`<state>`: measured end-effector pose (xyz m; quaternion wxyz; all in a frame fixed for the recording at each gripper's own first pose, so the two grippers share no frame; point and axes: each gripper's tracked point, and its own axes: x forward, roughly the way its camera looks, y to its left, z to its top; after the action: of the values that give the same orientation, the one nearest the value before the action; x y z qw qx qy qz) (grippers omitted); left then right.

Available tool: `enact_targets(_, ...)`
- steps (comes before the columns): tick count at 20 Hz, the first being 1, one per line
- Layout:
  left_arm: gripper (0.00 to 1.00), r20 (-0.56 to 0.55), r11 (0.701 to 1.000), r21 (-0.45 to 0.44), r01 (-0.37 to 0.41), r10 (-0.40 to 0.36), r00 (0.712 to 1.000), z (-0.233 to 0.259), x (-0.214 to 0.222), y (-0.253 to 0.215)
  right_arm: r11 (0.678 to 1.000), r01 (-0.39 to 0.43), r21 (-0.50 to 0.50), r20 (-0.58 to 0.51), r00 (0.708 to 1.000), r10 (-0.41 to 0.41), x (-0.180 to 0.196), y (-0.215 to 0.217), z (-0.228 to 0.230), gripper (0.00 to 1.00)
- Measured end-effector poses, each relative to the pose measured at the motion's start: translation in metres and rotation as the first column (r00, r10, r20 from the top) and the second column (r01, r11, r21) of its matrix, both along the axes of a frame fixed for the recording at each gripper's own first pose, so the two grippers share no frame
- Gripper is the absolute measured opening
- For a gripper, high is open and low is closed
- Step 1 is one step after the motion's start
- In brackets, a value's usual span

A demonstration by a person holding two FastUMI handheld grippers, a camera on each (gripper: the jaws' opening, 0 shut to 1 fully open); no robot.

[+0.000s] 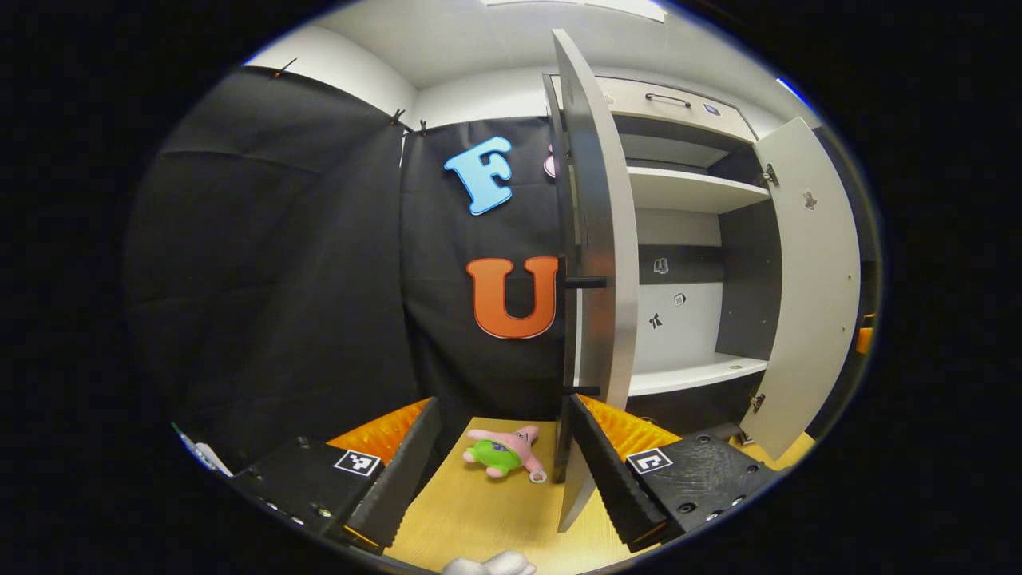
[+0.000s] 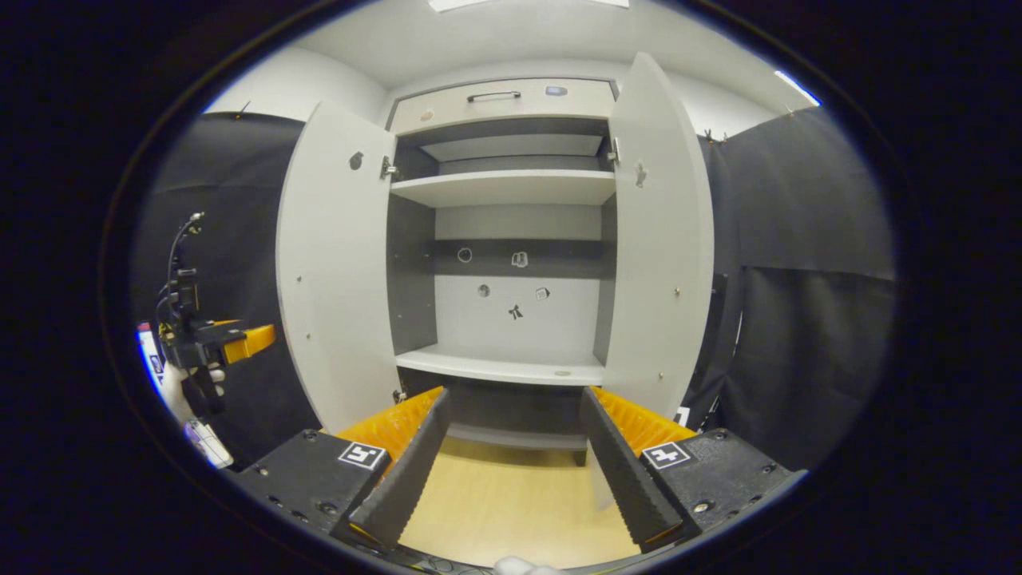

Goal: Open the right door of the double-door shoe cabinet with the right hand, and open the left door with the left hand.

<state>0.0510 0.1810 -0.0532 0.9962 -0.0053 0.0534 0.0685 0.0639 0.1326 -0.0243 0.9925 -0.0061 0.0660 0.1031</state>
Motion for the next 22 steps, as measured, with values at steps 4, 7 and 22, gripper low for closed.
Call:
enact_targets(4,0.96,-0.015,1.0,0.002,-0.005,0.005,1.0,0.004,-0.023,-0.011,1.0,-0.007,-0.002,-0.001,1.0,0.007,0.002,0.004,-0.001,0.99)
enact_targets(7,0.96,-0.003,1.0,-0.004,0.012,-0.012,1.0,0.016,-0.039,-0.033,1.0,-0.004,-0.005,0.005,1.0,0.004,0.002,0.004,0.002,1.0)
enact_targets(22,0.96,0.037,0.97,0.006,0.242,-0.242,0.969,0.046,-0.033,-0.187,0.984,0.177,0.02,0.039,0.983,-0.177,0.002,-0.07,0.013,1.0)
